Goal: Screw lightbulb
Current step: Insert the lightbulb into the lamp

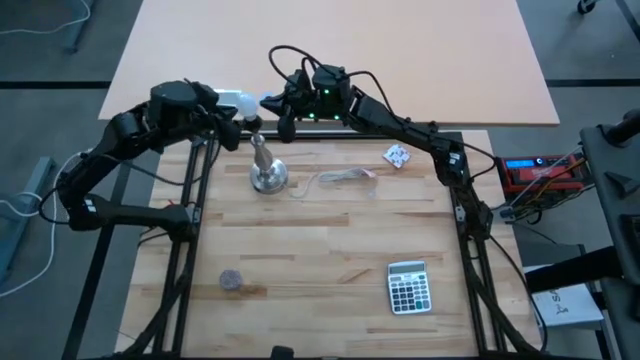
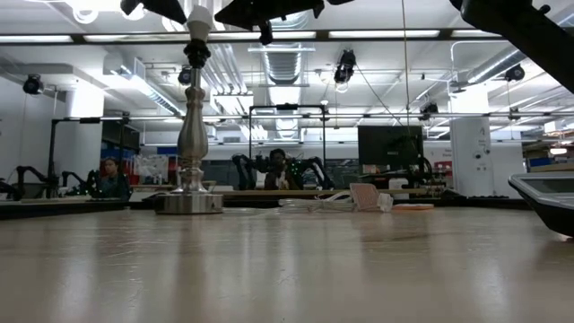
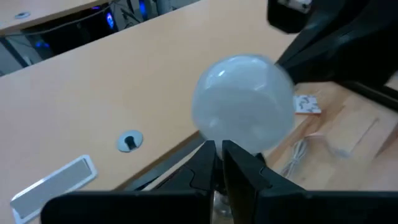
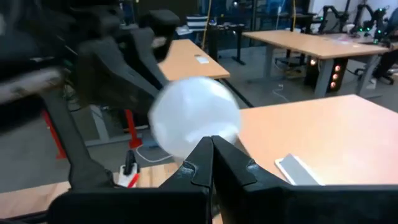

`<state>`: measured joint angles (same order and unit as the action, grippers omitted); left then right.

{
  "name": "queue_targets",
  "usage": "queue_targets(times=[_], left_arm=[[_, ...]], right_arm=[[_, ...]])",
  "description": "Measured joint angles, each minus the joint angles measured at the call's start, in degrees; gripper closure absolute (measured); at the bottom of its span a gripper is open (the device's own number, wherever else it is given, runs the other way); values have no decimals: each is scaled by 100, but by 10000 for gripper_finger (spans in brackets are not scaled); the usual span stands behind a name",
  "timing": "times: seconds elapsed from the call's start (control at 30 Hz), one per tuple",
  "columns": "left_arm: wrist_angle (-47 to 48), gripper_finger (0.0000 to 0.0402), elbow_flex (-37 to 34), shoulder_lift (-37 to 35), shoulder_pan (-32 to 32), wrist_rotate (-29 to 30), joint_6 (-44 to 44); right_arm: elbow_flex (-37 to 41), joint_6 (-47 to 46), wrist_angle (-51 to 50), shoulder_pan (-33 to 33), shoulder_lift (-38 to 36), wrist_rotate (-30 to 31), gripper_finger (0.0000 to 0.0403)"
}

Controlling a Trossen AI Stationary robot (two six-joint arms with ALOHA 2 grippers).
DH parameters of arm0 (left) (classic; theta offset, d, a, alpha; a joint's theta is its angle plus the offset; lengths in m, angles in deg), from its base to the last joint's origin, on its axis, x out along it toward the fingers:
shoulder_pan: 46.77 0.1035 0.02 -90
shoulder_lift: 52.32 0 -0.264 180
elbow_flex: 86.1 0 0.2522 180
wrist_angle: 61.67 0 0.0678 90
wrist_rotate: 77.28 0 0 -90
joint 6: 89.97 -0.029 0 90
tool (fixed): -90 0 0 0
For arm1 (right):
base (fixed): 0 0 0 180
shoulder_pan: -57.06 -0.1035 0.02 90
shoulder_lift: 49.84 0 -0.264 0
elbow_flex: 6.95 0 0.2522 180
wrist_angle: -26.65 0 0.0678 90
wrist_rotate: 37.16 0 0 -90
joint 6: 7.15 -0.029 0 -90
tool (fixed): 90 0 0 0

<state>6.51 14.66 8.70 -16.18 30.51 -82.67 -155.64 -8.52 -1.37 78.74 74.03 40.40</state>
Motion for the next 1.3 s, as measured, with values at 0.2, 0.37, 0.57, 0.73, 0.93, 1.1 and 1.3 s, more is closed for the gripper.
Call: queue_targets(times=[0.2,0.37,0.57,0.73,0.93,1.1,1.3], left_arm=[[-126,381,0,130,4,42,-80],[-178,381,0,113,7,45,-80],[-236,381,0,96,0,131,93],[-235,381,53,-73,-4,108,388],[-306,381,140,-309,-2,-580,366],[-284,381,75,-301,-2,-1010,351],[-246,381,50,-137,-2,-1106,372]], right_arm=[[0,-11,-2,-3,0,-69,403],[0,-11,-21,-71,-1,-204,403],[0,136,-58,-149,-1,-405,403],[2,195,-180,-114,-27,-35,403],[4,181,-218,68,-44,223,403],[4,47,-58,186,3,206,403],[11,-162,381,198,162,-29,403]])
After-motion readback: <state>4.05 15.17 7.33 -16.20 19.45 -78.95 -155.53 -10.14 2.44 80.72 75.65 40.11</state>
